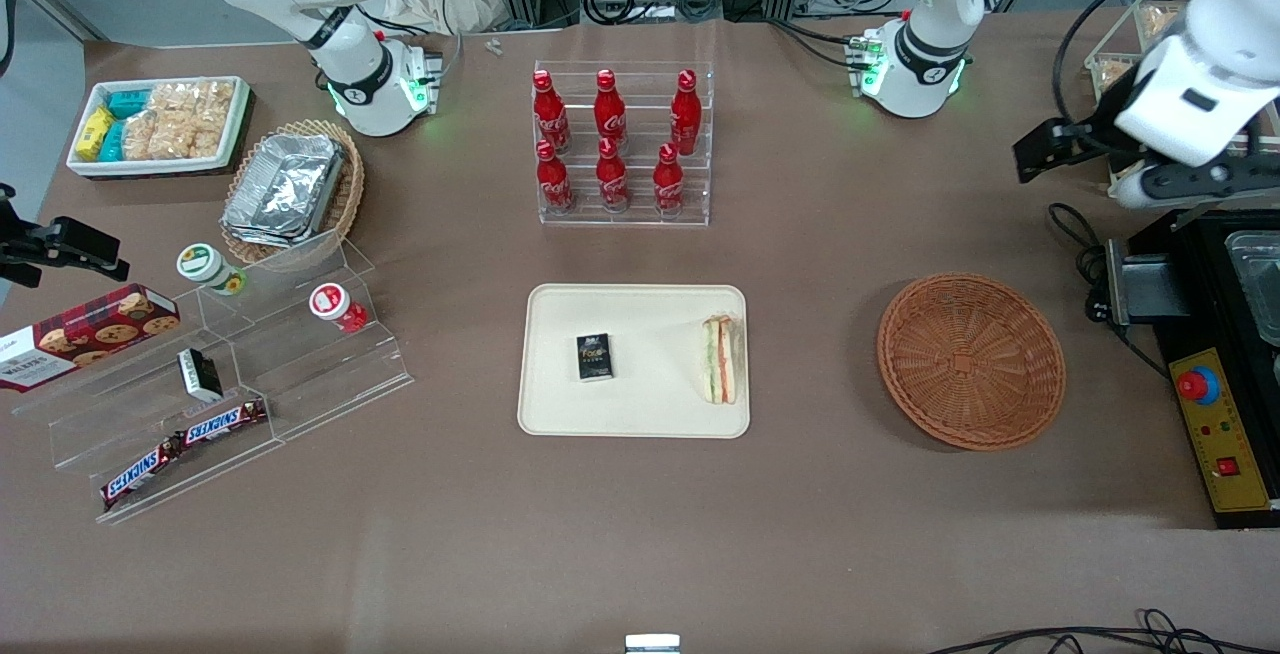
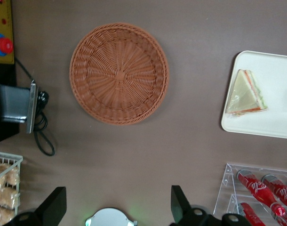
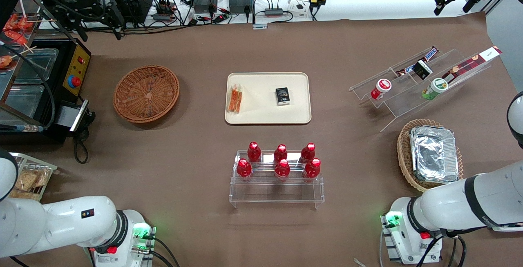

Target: Place sandwich from basket to tray

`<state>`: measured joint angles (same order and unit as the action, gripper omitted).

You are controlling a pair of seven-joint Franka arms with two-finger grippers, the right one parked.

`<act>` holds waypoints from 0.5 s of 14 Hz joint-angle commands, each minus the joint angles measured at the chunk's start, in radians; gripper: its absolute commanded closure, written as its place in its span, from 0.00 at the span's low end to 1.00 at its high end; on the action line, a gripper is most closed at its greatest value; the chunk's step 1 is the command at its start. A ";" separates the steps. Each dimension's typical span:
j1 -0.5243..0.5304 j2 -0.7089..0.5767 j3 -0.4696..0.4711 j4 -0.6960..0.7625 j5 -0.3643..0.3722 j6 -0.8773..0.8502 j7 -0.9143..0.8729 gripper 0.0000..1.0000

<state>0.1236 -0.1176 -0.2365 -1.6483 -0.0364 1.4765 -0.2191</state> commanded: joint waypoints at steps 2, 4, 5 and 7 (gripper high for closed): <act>-0.096 -0.037 0.103 -0.022 -0.011 -0.039 0.009 0.00; -0.096 -0.021 0.098 0.002 -0.008 -0.039 0.010 0.00; -0.096 -0.010 0.098 0.024 -0.007 -0.039 0.011 0.00; -0.099 0.009 0.098 0.051 -0.004 -0.039 0.009 0.00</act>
<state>0.0415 -0.1266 -0.1501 -1.6372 -0.0366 1.4484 -0.2181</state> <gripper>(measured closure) 0.000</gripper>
